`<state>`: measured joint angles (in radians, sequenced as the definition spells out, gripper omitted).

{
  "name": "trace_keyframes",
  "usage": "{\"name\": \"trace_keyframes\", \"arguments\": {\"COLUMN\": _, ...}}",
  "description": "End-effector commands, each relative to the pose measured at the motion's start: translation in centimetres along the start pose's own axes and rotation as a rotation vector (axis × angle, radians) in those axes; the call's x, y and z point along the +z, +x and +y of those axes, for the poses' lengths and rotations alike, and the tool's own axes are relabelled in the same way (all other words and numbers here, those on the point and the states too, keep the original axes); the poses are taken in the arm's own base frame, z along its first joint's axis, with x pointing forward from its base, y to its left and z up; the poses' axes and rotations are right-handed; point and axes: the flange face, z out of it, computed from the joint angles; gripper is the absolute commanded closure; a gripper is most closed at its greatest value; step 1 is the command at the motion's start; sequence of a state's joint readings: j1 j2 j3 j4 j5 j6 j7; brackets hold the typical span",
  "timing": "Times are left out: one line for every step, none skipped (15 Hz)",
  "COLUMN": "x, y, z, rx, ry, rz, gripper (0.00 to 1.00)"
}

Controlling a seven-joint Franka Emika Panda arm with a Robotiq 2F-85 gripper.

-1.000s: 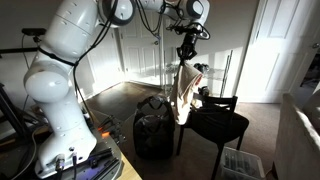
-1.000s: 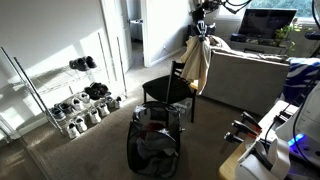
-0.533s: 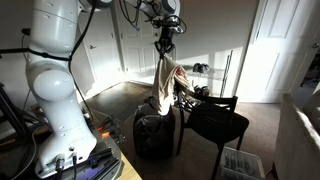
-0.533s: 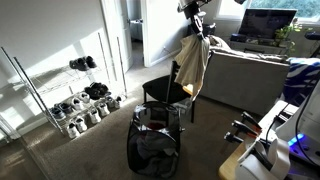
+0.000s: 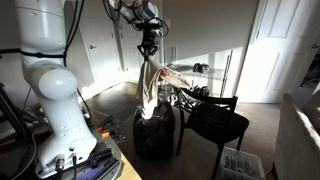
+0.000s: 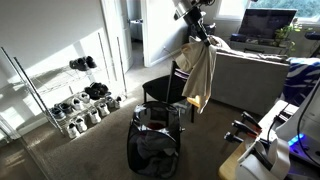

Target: Put the peach t-shirt in the black laundry bag.

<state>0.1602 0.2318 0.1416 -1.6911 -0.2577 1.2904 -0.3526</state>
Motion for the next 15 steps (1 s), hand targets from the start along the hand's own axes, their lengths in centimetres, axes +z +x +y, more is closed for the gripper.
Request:
{"name": "trace_keyframes", "arguments": {"x": 0.3, "y": -1.6, "z": -0.9, "rx": 0.064, "ry": -0.005, "rz": 0.130, "gripper": 0.98}}
{"name": "trace_keyframes", "arguments": {"x": 0.0, "y": -1.6, "z": -0.9, "rx": 0.075, "ry": 0.034, "rz": 0.177, "gripper": 0.98}}
{"name": "trace_keyframes", "arguments": {"x": -0.4, "y": -1.6, "z": -0.9, "rx": 0.090, "ry": 0.054, "rz": 0.223, "gripper": 0.98}}
{"name": "trace_keyframes", "arguments": {"x": -0.6, "y": -1.7, "z": -1.0, "rx": 0.102, "ry": 0.073, "rz": 0.271, "gripper": 0.98}}
{"name": "trace_keyframes", "arguments": {"x": -0.9, "y": -1.9, "z": -0.9, "rx": 0.119, "ry": 0.096, "rz": 0.318, "gripper": 0.98}}
{"name": "trace_keyframes", "arguments": {"x": -1.1, "y": -2.0, "z": -0.8, "rx": 0.136, "ry": 0.112, "rz": 0.366, "gripper": 0.98}}
{"name": "trace_keyframes", "arguments": {"x": -1.3, "y": -2.2, "z": -0.7, "rx": 0.155, "ry": 0.125, "rz": 0.415, "gripper": 0.98}}
{"name": "trace_keyframes", "arguments": {"x": -1.5, "y": -2.3, "z": -0.6, "rx": 0.172, "ry": 0.134, "rz": 0.465, "gripper": 0.98}}
{"name": "trace_keyframes", "arguments": {"x": -1.6, "y": -2.4, "z": -0.5, "rx": 0.192, "ry": 0.142, "rz": 0.512, "gripper": 0.98}}
{"name": "trace_keyframes", "arguments": {"x": -1.6, "y": -2.5, "z": -0.3, "rx": 0.214, "ry": 0.142, "rz": 0.562, "gripper": 0.98}}
{"name": "trace_keyframes", "arguments": {"x": -1.5, "y": -2.6, "z": -0.3, "rx": 0.236, "ry": 0.136, "rz": 0.610, "gripper": 0.98}}
{"name": "trace_keyframes", "arguments": {"x": -1.5, "y": 0.4, "z": -0.1, "rx": 0.277, "ry": 0.128, "rz": 0.646, "gripper": 0.98}}
{"name": "trace_keyframes", "arguments": {"x": -0.9, "y": 0.4, "z": 0.9, "rx": 0.282, "ry": 0.101, "rz": 0.643, "gripper": 0.98}}
{"name": "trace_keyframes", "arguments": {"x": -0.2, "y": 0.7, "z": 3.2, "rx": 0.311, "ry": 0.100, "rz": 0.636, "gripper": 0.98}}
{"name": "trace_keyframes", "arguments": {"x": -1.4, "y": 0.2, "z": 1.0, "rx": 0.261, "ry": 0.105, "rz": 0.625, "gripper": 0.91}}
